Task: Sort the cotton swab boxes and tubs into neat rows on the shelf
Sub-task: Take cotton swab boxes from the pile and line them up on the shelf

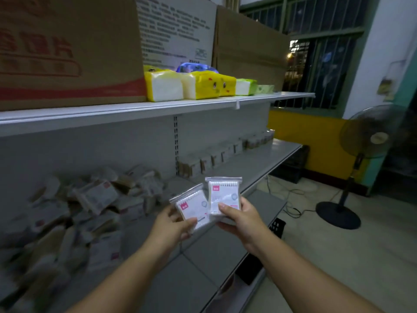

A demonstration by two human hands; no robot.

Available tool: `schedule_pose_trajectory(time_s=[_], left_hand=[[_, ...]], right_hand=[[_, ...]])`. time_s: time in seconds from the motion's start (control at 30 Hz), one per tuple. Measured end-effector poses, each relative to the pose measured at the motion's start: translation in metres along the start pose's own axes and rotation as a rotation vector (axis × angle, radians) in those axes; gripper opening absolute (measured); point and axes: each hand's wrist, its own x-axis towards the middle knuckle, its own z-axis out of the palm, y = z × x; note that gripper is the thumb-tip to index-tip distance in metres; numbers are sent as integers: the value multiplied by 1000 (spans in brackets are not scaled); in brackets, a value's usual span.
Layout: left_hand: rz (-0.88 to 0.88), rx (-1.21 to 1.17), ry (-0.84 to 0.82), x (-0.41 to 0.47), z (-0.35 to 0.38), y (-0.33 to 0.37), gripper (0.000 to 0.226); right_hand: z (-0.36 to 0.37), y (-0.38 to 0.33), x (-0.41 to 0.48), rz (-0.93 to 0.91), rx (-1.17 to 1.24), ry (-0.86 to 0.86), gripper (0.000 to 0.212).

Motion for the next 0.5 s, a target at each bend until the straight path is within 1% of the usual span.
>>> schedule_pose_trajectory(time_s=[0.13, 0.3, 0.5], left_hand=[[10, -1, 37, 36, 31, -9, 30], [76, 122, 4, 109, 72, -19, 23], [10, 114, -31, 215, 121, -31, 20]], right_hand=[[-51, -2, 38, 14, -23, 100, 17], [-95, 3, 101, 29, -26, 198, 21], [-142, -8, 182, 82, -6, 258, 25]])
